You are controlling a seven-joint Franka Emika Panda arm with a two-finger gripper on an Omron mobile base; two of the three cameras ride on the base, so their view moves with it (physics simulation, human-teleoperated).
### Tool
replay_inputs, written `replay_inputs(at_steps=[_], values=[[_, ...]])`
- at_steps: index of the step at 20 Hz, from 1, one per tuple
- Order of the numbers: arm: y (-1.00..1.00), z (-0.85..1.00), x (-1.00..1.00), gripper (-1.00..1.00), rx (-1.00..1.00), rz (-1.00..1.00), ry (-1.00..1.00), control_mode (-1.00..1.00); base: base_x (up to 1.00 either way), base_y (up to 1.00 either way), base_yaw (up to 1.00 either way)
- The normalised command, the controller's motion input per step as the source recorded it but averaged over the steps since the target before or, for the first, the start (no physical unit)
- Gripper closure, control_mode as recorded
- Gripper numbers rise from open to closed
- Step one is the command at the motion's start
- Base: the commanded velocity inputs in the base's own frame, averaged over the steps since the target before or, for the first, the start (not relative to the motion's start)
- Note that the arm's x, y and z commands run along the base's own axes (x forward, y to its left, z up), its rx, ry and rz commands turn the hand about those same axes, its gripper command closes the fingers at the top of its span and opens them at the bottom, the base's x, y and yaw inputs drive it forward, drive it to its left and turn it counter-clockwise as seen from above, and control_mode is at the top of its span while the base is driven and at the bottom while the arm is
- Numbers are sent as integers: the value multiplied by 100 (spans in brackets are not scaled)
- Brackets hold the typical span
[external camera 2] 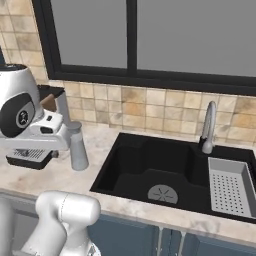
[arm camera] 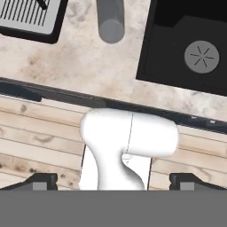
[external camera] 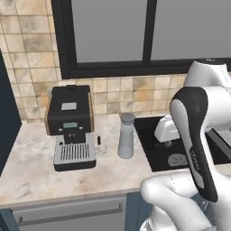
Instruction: There is a tray on the dining counter. Grab the cup, mug, and pitcher and place them on the tray. The pitcher may be placed next to the tray if it cannot fit the tray.
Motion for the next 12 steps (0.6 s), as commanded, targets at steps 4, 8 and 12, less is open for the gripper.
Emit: replay_inputs(at_steps=[4,8,12], values=[[0,-2,87,-100,0,0,3,-100,0,0,0],[0,-17,61,-100,0,1,4,-100,0,0,0],[2,-19,47,-100,0,2,4,-100,0,0,0]])
